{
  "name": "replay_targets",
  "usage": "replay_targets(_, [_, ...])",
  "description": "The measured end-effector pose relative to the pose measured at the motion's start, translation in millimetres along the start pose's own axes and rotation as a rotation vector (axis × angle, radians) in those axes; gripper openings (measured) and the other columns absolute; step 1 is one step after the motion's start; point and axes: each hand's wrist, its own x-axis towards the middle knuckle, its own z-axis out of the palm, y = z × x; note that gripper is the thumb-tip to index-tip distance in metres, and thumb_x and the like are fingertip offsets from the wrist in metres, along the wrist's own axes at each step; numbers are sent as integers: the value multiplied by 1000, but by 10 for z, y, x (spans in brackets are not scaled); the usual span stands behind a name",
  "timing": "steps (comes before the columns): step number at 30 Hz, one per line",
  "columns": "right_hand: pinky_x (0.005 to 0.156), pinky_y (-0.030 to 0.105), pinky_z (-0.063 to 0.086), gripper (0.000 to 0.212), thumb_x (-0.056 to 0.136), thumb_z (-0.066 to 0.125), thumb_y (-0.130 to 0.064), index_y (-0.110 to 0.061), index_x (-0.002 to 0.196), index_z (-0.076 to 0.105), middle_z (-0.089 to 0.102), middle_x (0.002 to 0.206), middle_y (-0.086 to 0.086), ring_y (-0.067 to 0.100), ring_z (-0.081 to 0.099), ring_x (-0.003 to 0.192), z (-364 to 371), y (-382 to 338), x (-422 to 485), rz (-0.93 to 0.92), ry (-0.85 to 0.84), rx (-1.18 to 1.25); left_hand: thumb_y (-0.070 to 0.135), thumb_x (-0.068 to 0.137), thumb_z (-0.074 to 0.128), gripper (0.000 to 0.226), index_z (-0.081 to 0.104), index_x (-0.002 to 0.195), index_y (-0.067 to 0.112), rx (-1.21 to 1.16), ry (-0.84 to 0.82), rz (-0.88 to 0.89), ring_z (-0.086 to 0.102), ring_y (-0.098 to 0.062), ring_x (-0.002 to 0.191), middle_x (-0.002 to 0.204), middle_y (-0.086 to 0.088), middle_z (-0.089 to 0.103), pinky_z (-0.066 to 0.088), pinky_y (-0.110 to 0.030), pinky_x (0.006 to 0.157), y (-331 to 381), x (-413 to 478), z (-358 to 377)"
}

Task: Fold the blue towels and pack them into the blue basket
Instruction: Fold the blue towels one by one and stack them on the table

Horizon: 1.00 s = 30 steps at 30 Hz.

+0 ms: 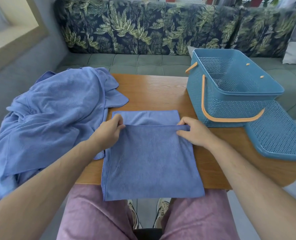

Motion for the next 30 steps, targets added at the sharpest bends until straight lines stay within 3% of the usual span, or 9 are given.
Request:
replay_targets(3, [67, 24, 41, 14, 89, 67, -18, -27, 84, 57, 65, 84, -4, 16, 61, 81, 9, -25, 94, -1, 13, -66, 23, 103, 47, 15, 42, 92, 15, -18, 30, -29, 53, -26, 68, 74, -6, 56, 42, -41, 63, -22, 59, -12])
replay_targets(7, [55, 26, 33, 9, 96, 58, -29, -24, 92, 53, 58, 71, -5, 12, 54, 67, 12, -89, 320, 14, 55, -238, 24, 102, 50, 16, 45, 91, 14, -107, 134, -111, 54, -23, 70, 74, -4, 56, 42, -40, 64, -56, 194, -2])
replay_targets(10, [54, 35, 31, 16, 99, 54, -31, -17, 94, 52, 54, 70, -3, 22, 53, 68, 61, -107, 465, 34, 71, -328, 29, 99, 58, 15, 52, 98, 15, -176, 172, -175, 58, -20, 79, 84, -3, 60, 47, -37, 71, -126, 293, 13])
replay_targets(14, [67, 38, 43, 13, 97, 58, -25, -13, 96, 55, 60, 87, 2, 26, 57, 82, 175, -8, 519, 14, 73, -319, 35, 92, 69, 25, 57, 109, 20, -197, 24, -200, 56, -7, 94, 100, 10, 60, 40, -21, 82, -230, 330, 42])
replay_targets(17, [68, 38, 41, 15, 97, 61, -24, -12, 90, 55, 59, 86, 3, 24, 54, 80, 219, 78, 515, 8, 139, -257, 25, 93, 67, 9, 62, 101, 21, -135, -14, -154, 58, -5, 92, 99, 11, 62, 41, -16, 79, -337, 320, 49])
replay_targets(20, [70, 39, 45, 14, 98, 59, -24, -11, 94, 57, 62, 88, 5, 25, 57, 81, 245, 124, 513, 10, 187, -235, 13, 97, 58, 8, 62, 91, 19, -100, -2, -138, 60, -10, 85, 90, 7, 64, 43, -24, 76, -382, 395, 38])
replay_targets(25, [66, 45, 48, 17, 101, 52, -26, -11, 94, 54, 59, 76, 5, 29, 56, 72, 300, 154, 545, 21, 250, -286, 19, 102, 39, 12, 48, 97, 25, 25, 40, -142, 60, -19, 85, 91, 6, 64, 48, -37, 75, -407, 609, 3])
replay_targets(28, [60, 40, 43, 19, 102, 49, -27, -10, 94, 53, 57, 72, 5, 29, 54, 69, 319, 107, 606, 53, 256, -340, 27, 103, 42, 9, 48, 97, 24, 67, 78, -178, 59, -22, 79, 83, 3, 63, 40, -34, 63, -383, 738, 14])
replay_targets(30, [57, 37, 36, 20, 103, 48, -27, -11, 93, 51, 53, 69, 1, 28, 51, 67, 323, 84, 649, 84, 240, -372, 33, 102, 47, 13, 52, 99, 21, 50, 112, -223, 60, -22, 82, 83, 2, 64, 39, -32, 64, -367, 794, 56])
